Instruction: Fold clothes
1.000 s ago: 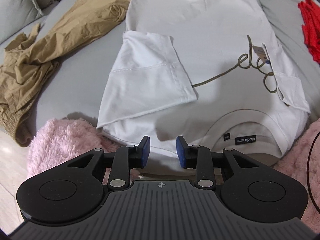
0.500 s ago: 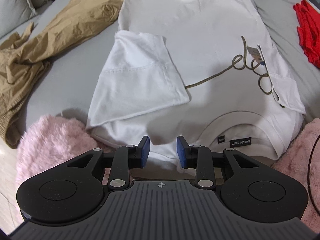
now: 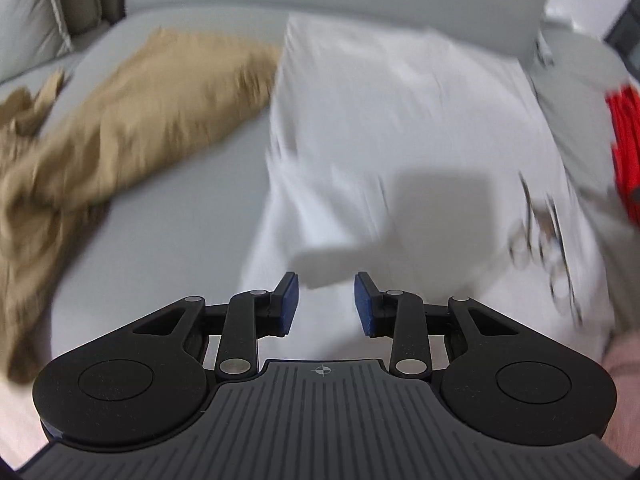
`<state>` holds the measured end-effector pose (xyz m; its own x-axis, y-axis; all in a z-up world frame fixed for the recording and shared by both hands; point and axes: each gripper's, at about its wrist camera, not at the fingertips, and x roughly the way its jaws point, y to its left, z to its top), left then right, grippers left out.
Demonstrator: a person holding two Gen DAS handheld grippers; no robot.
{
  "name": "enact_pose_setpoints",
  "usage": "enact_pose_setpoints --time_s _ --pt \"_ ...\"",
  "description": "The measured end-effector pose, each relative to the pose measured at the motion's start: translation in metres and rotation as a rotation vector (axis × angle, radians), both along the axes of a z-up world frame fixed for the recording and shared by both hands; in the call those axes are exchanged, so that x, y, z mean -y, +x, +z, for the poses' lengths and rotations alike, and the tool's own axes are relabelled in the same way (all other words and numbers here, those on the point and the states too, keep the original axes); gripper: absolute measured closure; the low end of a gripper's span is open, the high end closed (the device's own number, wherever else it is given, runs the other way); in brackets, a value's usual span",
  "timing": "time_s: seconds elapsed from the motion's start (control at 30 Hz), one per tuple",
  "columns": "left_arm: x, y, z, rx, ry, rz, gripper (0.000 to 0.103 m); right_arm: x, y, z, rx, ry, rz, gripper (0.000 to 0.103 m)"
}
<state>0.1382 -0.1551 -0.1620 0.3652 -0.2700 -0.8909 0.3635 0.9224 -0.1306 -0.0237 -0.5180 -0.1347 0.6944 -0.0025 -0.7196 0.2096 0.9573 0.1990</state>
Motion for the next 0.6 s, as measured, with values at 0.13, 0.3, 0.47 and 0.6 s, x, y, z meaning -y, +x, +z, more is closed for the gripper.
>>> enact_pose_setpoints --time_s 0.13,0.3,0.47,0.6 --pt "0.022 0.079 -0.001 0.05 -0.014 0.0 0.059 0.019 0.055 -0.013 -0.028 0.006 -0.08 0.042" --pt "0.055 0.166 -0.021 0.126 0.025 0.007 0.055 0.059 0.131 -0.044 -0.084 0.036 -0.169 0.058" --pt "0.081 0.23 -0.053 0.141 0.065 0.016 0.058 0.094 0.192 -0.082 -0.133 0.005 -0.227 0.071" --pt "0.096 0.26 -0.067 0.179 0.055 -0.035 0.058 0.118 0.22 -0.085 -0.037 0.009 -0.252 0.061"
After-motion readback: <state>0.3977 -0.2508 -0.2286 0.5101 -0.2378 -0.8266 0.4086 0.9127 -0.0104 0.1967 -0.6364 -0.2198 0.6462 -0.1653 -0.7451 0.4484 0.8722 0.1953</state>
